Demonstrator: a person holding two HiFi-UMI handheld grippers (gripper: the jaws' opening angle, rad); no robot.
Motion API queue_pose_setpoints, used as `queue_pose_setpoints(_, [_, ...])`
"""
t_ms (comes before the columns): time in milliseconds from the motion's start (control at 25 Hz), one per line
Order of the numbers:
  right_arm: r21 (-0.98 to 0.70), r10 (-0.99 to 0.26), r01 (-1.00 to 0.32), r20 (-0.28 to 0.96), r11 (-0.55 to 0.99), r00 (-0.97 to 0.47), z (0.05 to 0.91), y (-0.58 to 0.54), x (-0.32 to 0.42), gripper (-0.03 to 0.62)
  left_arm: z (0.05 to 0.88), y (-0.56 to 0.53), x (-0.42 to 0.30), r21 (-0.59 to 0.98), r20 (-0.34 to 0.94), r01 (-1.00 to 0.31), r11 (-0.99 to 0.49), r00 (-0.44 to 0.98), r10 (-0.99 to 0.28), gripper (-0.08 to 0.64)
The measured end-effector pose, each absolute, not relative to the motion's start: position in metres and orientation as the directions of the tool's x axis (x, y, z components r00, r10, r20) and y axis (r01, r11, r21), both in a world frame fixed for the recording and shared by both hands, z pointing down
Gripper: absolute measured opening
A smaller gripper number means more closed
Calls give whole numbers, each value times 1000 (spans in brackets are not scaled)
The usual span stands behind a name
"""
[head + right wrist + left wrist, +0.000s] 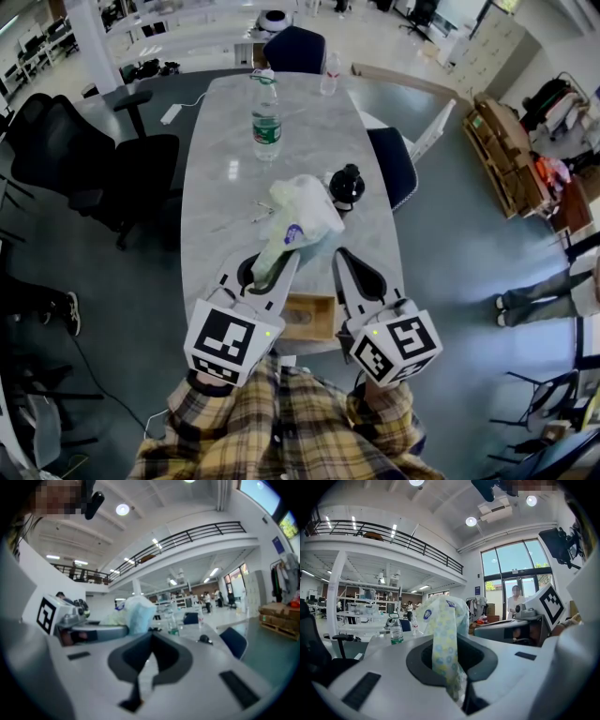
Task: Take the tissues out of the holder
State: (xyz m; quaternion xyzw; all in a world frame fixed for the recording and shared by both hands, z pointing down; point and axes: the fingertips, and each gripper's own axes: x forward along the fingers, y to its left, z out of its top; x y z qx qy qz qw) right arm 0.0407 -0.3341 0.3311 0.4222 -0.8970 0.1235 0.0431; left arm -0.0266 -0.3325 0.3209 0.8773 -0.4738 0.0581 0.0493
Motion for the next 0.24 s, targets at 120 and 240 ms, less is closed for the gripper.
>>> queue_pose_setpoints(120, [-188,-752,-773,180,606,-634,331,-335,46,9,321,-333,-27,37,149,-840,-541,540,-829,58])
queue_pose_setpoints(240, [-188,-757,-776,177,602,-629,330,-336,48,9,321,-333,-28,19,149,-839,-543,539,-829,58])
